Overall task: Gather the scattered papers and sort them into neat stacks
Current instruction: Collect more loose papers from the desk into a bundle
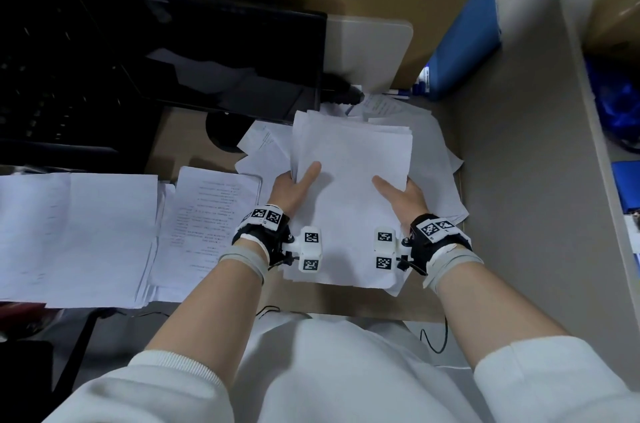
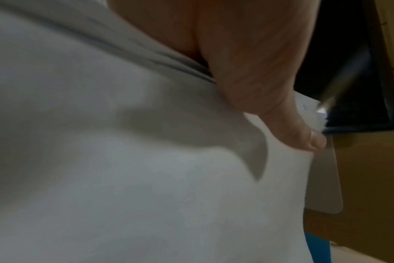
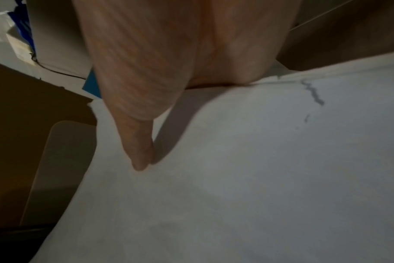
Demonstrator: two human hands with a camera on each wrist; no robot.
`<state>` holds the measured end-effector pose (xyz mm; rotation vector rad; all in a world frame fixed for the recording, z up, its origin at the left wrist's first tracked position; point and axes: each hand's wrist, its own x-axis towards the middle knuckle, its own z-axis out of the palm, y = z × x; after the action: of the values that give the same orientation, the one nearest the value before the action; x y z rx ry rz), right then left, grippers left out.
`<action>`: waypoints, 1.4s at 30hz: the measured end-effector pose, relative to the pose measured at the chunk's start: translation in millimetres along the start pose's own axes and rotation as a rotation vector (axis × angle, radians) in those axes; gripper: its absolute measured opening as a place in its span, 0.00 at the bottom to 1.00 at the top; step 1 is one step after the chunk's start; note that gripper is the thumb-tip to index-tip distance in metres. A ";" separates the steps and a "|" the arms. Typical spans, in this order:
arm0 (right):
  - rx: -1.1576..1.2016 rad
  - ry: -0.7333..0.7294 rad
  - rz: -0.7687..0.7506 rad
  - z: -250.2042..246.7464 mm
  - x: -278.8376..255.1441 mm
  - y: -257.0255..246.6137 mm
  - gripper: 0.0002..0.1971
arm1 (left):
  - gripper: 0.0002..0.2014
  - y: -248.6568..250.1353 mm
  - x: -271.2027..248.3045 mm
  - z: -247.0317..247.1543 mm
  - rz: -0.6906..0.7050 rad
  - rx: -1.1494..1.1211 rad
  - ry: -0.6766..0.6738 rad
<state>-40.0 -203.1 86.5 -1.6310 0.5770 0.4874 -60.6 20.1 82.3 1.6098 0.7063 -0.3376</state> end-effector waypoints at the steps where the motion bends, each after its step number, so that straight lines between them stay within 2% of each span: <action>1: 0.016 -0.012 0.013 0.1 -0.6 -0.4 0.13 | 0.24 -3.8 1.6 -1.5 -0.022 0.015 -0.017; 3: 0.012 -0.022 0.048 0.7 -1.1 -2.7 0.12 | 0.25 -8.1 1.8 -2.9 -0.047 0.019 -0.071; 5: -0.004 -0.006 0.063 3.5 -2.6 -7.7 0.16 | 0.24 -8.7 0.5 -2.1 -0.037 -0.009 -0.099; 7: 0.023 0.021 0.038 5.5 -4.5 -15.9 0.16 | 0.20 -2.2 -2.5 1.0 0.007 -0.070 -0.048; 8: 0.047 0.024 0.013 5.7 -4.8 -21.7 0.13 | 0.18 6.3 -5.5 2.7 0.036 -0.116 -0.015; 9: 0.062 0.021 -0.016 5.4 -5.6 -28.8 0.10 | 0.18 13.2 -6.6 3.6 0.065 -0.165 0.007; 11: 0.083 0.029 -0.073 3.8 -6.4 -43.8 0.11 | 0.19 28.9 -8.8 2.5 0.123 -0.229 0.032; 16: 0.113 0.077 -0.152 -2.1 -1.6 -63.7 0.09 | 0.14 54.5 -16.4 0.7 0.242 -0.208 0.060; 18: 0.066 0.055 -0.174 -2.1 -3.3 -63.4 0.10 | 0.13 49.0 -17.3 0.5 0.236 -0.169 0.069; 21: -0.008 0.040 -0.172 -1.6 -4.9 -48.5 0.11 | 0.19 27.7 -8.6 -1.8 0.168 -0.078 0.051; 23: -0.048 0.048 -0.128 -0.4 -3.5 -31.8 0.14 | 0.23 15.9 -3.1 1.2 0.105 -0.008 0.041; 26: -0.009 0.050 -0.050 3.5 -2.5 -21.5 0.19 | 0.25 12.8 -0.7 10.2 0.052 -0.036 0.031; 29: 0.015 0.000 -0.022 8.0 -2.6 -27.3 0.13 | 0.26 18.8 -0.2 18.3 0.028 -0.080 0.007; 32: 0.065 0.044 -0.032 6.9 -2.5 -36.4 0.08 | 0.25 23.6 2.4 19.8 0.017 -0.132 0.039; 37: 0.087 0.051 -0.068 -1.8 3.0 -44.4 0.07 | 0.13 25.6 7.1 10.0 0.044 -0.194 0.096; 40: -0.029 -0.025 -0.020 -1.1 5.1 -31.2 0.12 | 0.17 8.1 11.1 9.6 0.014 -0.193 0.066; 42: -0.081 -0.065 0.043 3.2 0.1 -20.6 0.10 | 0.20 -6.4 6.4 13.6 -0.027 -0.149 0.025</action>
<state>-27.0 -197.9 102.0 -1.6762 0.5513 0.5999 -57.2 8.6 71.1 1.4664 0.7557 -0.2780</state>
